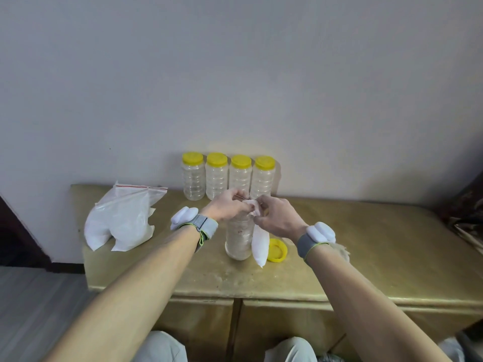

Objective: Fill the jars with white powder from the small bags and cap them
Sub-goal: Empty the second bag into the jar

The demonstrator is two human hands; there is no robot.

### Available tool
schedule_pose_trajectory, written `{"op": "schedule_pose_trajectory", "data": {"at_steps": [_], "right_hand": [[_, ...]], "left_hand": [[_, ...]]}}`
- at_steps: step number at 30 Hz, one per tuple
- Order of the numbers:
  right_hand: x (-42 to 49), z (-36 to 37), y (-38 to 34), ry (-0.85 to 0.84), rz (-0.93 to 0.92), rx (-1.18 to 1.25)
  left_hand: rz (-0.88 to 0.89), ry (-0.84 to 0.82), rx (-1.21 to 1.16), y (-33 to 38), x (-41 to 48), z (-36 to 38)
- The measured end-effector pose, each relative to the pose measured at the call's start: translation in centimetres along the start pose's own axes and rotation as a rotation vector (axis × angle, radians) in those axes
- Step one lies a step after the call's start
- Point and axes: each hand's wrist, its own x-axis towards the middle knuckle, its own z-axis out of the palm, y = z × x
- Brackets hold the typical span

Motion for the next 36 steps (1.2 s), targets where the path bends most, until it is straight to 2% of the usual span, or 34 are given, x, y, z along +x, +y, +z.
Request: {"op": "schedule_pose_trajectory", "data": {"at_steps": [5, 15, 20, 24, 29, 33, 36], "right_hand": [[0.2, 0.4, -0.2, 0.024, 0.021, -0.106], [0.1, 0.1, -0.8, 0.084, 0.052, -0.019], [-0.1, -0.5, -1.0, 0.121, 0.065, 0.053], [0.1, -1.3, -1.0, 0.157, 0.074, 0.116], [0.3, -1.9, -0.9, 0.174, 0.081, 0.209], [0.4, -2.4, -0.5, 0.170, 0.079, 0.308], [0.8, -2.8, -0.2, 0.174, 0.077, 0.363]], "left_hand": [[-0.087, -0.036, -0.079, 0.4, -0.4, -1.0], [-0.163, -0.036, -0.335, -0.1, -0.1, -0.8], [-0.132, -0.023, -0.233, -0.6, 0.5, -1.2], [-0.041, 0.025, -0.222, 0.7, 0.4, -1.7], [0.020, 0.054, 0.019, 1.7, 0.3, -2.0], [0.096, 0.002, 0.111, 2.7, 0.4, -1.5], [0.133, 0.047, 0.153, 3.7, 0.3, -1.0]]}}
